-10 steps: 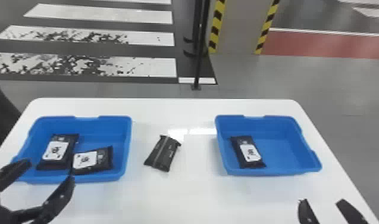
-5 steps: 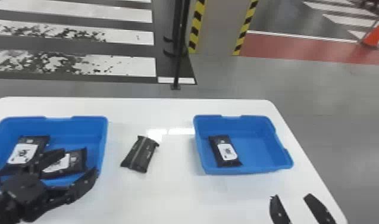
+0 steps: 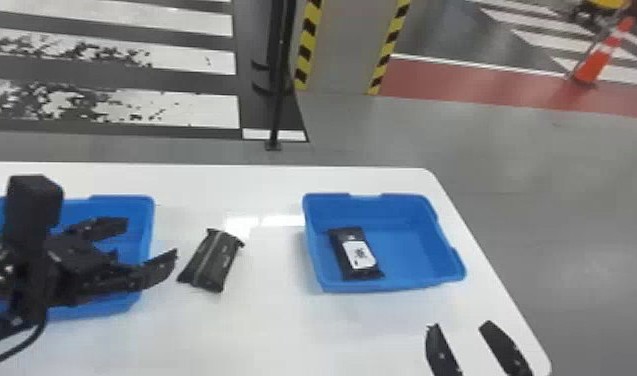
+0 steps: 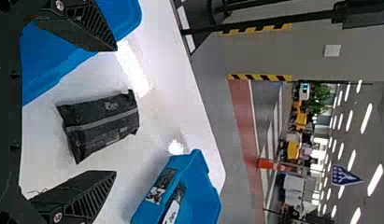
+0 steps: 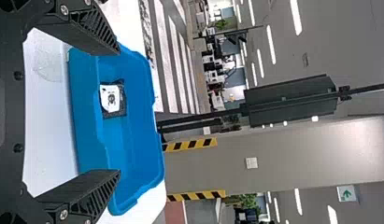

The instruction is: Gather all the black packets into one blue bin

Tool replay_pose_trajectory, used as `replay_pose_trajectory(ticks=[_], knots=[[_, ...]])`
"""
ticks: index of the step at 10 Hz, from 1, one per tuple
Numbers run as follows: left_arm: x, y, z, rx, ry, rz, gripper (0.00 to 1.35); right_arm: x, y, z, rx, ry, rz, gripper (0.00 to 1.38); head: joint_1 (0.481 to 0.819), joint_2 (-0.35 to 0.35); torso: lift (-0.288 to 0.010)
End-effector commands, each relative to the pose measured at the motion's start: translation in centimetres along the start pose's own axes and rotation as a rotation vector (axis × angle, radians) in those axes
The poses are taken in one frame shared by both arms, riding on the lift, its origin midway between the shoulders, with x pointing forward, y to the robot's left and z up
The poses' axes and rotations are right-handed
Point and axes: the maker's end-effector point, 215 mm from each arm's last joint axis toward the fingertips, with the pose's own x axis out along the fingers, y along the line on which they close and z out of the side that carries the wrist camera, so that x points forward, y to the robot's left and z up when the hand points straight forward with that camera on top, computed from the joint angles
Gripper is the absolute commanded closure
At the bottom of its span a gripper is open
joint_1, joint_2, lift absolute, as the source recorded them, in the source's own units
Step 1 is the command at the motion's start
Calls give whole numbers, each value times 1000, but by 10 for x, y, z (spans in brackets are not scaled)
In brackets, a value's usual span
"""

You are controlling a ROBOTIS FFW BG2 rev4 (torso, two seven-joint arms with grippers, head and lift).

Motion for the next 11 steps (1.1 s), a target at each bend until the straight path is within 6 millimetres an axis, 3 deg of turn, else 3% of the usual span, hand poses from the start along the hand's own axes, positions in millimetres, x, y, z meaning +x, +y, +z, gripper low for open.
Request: replay_pose_trajectory(ticks=[1, 3, 6, 9, 11], knots=[[22, 0, 10, 6, 46, -27, 87, 1, 1, -1, 5, 0, 1, 116, 695, -275, -110], [47, -8, 11, 24, 134, -65, 85, 2, 2, -1, 8, -3, 2, 116, 695, -290, -110], [71, -33, -5, 34, 297, -138, 88, 3, 3, -1, 11, -4, 3, 116, 695, -334, -110], [78, -33, -28, 32, 422, -135, 88, 2, 2, -6, 27, 0, -2, 116, 695, -348, -110], [94, -18, -34, 80, 474, -124, 88, 5, 5, -8, 36, -1, 2, 116, 695, -349, -110]])
